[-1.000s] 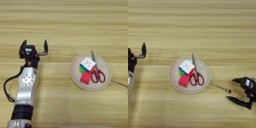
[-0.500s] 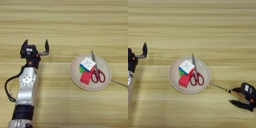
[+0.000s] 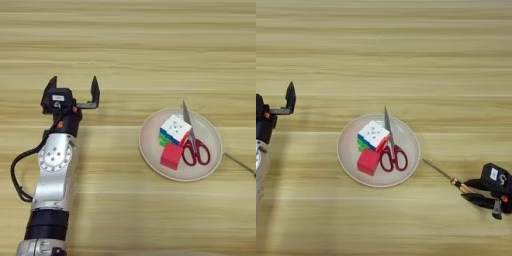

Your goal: Move the objects on the table

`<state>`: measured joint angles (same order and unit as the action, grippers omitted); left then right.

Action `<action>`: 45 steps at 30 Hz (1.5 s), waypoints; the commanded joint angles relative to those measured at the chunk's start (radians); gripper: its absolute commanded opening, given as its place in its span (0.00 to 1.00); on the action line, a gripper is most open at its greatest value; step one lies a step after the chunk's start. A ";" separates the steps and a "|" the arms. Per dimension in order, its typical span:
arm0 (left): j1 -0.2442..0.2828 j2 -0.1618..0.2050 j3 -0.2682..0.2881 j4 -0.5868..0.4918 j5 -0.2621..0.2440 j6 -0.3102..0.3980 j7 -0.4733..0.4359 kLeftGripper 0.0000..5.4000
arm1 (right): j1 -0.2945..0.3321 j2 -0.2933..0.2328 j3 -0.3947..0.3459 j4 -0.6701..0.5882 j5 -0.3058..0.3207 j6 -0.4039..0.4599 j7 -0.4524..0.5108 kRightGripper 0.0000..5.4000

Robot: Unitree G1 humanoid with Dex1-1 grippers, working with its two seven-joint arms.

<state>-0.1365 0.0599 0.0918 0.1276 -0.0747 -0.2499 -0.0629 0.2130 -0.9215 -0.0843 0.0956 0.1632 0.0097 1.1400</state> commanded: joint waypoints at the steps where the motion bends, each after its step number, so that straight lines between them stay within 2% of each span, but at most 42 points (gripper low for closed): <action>1: 0.001 -0.001 -0.003 -0.013 -0.005 -0.009 -0.007 1.00 | 0.003 -0.015 0.022 0.038 -0.039 0.004 -0.010 0.18; 13: -0.001 -0.002 -0.003 -0.013 -0.013 -0.015 -0.016 1.00 | -0.006 -0.007 0.011 0.019 -0.020 0.038 -0.036 0.17; 27: -0.012 0.000 0.001 -0.010 -0.021 -0.013 -0.024 1.00 | -0.036 0.045 -0.047 -0.060 0.084 0.129 -0.090 0.17; 34: -0.021 0.001 0.005 -0.007 -0.023 -0.013 -0.027 1.00 | -0.080 0.123 -0.077 -0.137 0.160 0.244 -0.180 0.17; 39: -0.023 0.003 0.009 -0.008 -0.027 -0.011 -0.030 1.00 | -0.090 0.167 -0.068 -0.176 0.160 0.307 -0.259 0.17; 45: -0.024 0.000 0.012 -0.010 -0.031 -0.012 -0.033 1.00 | -0.105 0.255 -0.048 -0.191 0.142 0.382 -0.392 0.17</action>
<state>-0.1453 0.0594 0.1027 0.1225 -0.0940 -0.2573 -0.0919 0.1250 -0.7042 -0.1416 -0.0806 0.3184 0.3539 0.8081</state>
